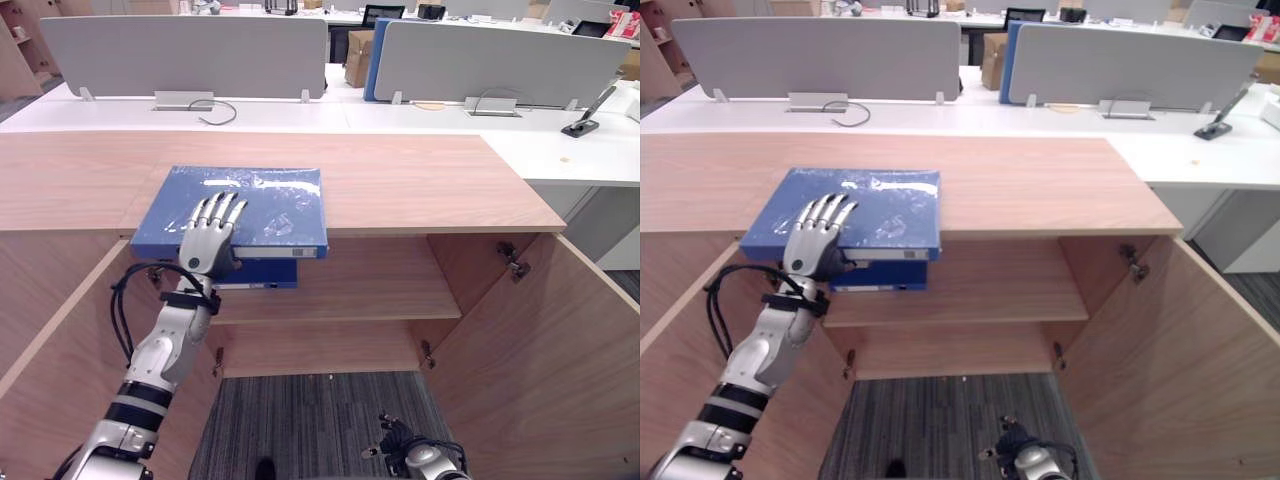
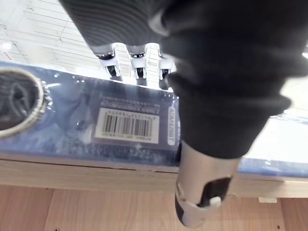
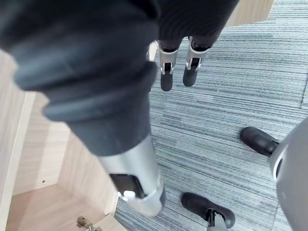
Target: Walk over to the cabinet, pick up the folder, carry it to the office cabinet, place the folder inside the office cabinet, then close the office cabinet door
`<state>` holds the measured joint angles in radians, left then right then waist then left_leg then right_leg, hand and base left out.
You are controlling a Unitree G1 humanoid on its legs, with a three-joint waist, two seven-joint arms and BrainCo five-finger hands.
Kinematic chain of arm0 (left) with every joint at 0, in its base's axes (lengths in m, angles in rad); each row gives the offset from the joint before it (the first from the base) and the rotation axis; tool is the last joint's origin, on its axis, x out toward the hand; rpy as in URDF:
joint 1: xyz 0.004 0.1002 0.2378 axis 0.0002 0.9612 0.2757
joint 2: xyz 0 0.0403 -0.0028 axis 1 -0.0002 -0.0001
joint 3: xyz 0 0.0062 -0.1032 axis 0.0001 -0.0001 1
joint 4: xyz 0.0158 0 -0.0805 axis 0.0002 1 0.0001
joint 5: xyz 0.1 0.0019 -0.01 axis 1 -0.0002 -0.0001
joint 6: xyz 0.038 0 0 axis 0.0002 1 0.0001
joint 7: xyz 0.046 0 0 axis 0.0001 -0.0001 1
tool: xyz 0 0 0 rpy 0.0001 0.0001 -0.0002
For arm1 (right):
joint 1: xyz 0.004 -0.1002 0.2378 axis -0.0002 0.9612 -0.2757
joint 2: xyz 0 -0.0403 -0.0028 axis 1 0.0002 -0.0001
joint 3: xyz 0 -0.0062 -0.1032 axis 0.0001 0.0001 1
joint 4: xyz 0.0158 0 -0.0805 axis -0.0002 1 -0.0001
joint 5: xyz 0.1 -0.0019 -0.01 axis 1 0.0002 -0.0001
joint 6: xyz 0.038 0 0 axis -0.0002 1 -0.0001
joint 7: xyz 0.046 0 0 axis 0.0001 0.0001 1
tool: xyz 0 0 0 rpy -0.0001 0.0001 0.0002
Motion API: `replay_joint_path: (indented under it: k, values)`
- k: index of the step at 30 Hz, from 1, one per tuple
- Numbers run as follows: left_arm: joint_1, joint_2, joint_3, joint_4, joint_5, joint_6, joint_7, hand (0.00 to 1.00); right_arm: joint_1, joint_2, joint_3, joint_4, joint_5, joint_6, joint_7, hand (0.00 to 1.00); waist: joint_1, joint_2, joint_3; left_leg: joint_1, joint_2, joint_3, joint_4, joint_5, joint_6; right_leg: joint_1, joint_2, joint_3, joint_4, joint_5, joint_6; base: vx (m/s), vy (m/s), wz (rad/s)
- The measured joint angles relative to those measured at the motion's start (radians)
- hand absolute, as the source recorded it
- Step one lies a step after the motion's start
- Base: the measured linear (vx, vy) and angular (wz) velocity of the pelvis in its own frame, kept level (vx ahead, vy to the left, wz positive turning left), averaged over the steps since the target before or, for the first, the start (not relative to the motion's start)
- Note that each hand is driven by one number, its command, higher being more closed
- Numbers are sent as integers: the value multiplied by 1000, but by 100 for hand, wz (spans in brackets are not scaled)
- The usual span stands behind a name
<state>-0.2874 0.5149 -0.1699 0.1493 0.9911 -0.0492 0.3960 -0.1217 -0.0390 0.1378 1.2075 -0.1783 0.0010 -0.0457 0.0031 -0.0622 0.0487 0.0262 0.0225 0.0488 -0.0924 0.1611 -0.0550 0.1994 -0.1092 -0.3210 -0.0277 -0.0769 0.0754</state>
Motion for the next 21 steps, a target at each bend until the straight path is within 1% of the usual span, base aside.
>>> replay_joint_path:
  k: [5,7,16,20,21]
  values:
    - [-19,35,0,41,17,3,-2,100,1,0,-2,-1,0,0,1,0,-5,6,2,13,0,11,0,-5,0,9,-1,14,-2,0,0,8,18,-6]
    - [-29,43,3,42,21,3,7,100,3,0,-16,-1,0,0,1,0,-5,8,1,13,1,13,0,-6,-1,8,-1,17,-2,0,0,-2,17,-4]
    - [-86,44,34,112,42,7,27,100,17,-18,-37,-8,0,0,1,0,-14,14,-2,26,2,33,0,-15,-2,11,-2,34,-2,0,0,-2,17,-7]
    - [-92,42,53,137,43,19,34,100,19,-23,-39,-10,0,0,1,0,-16,15,-3,27,1,37,0,-17,-2,11,-3,37,-4,0,0,2,7,-3]
    - [-91,24,69,134,42,24,34,100,23,-24,-39,-16,0,0,1,0,-16,15,-3,27,1,37,0,-17,-1,11,-4,37,-3,0,0,0,0,0]
